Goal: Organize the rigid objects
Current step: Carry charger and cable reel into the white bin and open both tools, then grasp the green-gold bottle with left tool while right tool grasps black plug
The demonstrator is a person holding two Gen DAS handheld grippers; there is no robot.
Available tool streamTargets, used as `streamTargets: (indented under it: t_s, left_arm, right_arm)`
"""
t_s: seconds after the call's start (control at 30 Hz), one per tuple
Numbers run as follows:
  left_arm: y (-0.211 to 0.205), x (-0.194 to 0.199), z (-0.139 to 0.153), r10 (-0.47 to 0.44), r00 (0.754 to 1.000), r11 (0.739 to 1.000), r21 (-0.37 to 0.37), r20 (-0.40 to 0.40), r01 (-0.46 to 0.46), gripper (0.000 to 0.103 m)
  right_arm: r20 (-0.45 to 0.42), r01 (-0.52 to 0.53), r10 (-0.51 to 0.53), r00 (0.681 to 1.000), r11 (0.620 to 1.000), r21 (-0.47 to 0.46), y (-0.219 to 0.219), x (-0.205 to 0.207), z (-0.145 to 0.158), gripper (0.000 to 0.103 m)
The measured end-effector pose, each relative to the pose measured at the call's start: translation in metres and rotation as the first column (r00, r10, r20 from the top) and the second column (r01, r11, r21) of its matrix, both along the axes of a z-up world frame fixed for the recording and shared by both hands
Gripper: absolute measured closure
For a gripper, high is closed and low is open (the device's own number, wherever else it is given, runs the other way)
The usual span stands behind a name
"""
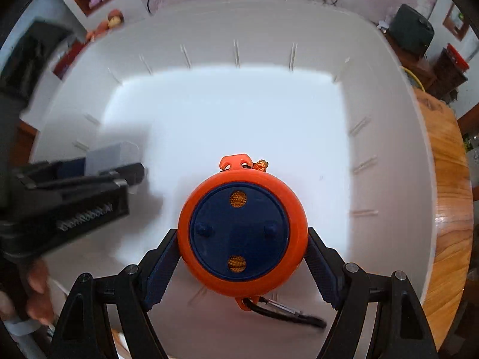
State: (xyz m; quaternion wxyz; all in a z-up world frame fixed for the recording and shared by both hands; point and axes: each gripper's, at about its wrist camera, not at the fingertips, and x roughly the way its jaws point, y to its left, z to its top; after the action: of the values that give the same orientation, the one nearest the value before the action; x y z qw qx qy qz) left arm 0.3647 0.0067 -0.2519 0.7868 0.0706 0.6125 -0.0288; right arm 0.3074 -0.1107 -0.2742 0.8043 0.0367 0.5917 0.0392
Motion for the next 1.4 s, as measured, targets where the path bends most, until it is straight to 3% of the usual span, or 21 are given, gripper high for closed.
streamTargets:
  t_s: [0.13,0.3,0.33,0.43,0.47,0.63,0.7,0.73,0.93,1.1,1.4]
  left_arm:
    - [-0.008,-0.009,-0.004,-0.033,0.999,0.998,0.052,-0.003,0.033,0.038]
    - [-0.015,-0.016,-0.003,-0.053,0.998,0.998,0.014,-0.026,0.054,0.033]
    - [-0.015,-0.016,0.0,-0.055,0.998,0.998,-0.007,-0.023,0.055,0.029]
    - [-0.015,-0.022,0.02,-0.063,0.997,0.997,-0.039,0.034,0.064,0.003]
    - [-0.015,-0.025,0.028,-0.065,0.996,0.997,-0.041,0.062,0.068,0.001]
    - [-0.012,-0.047,0.077,-0.077,0.98,0.994,-0.069,0.183,0.091,0.001]
    - [-0.005,-0.052,0.091,-0.083,0.973,0.991,-0.084,0.215,0.103,0.001]
    - [-0.003,-0.055,0.097,-0.086,0.97,0.99,-0.089,0.228,0.109,0.001]
    - [0.015,-0.073,0.124,-0.052,0.955,0.988,-0.122,0.293,0.091,0.001]
    - [0.026,-0.1,0.144,-0.018,0.945,0.986,-0.152,0.326,0.072,0.001]
    - [0.032,-0.167,0.2,0.049,0.916,0.976,-0.215,0.397,0.041,0.001]
  right_arm:
    - [-0.047,0.048,-0.046,0.998,0.998,0.05,-0.014,-0.001,-0.009,0.022]
    - [-0.049,0.052,-0.049,0.998,0.998,0.046,-0.017,-0.01,-0.01,0.021]
    - [-0.044,0.054,-0.052,0.998,0.997,0.059,-0.019,-0.012,-0.008,0.021]
    - [-0.018,0.068,-0.067,0.998,0.993,0.099,-0.023,-0.018,0.002,0.02]
    - [0.003,0.074,-0.074,0.997,0.99,0.118,-0.025,-0.022,0.009,0.019]
    - [0.112,0.039,-0.051,0.992,0.994,0.106,-0.018,-0.038,0.045,0.015]
    - [0.152,0.03,-0.041,0.988,0.997,0.078,-0.016,-0.04,0.06,0.001]
    - [0.177,0.019,-0.032,0.984,0.997,0.071,-0.015,-0.043,0.069,0.0]
    - [0.281,-0.007,-0.031,0.959,0.991,0.133,-0.002,-0.059,0.116,0.0]
    - [0.396,-0.003,-0.064,0.916,0.986,0.166,0.0,-0.092,0.144,0.0]
    - [0.459,-0.075,-0.01,0.888,0.983,0.167,-0.016,-0.151,0.194,0.0]
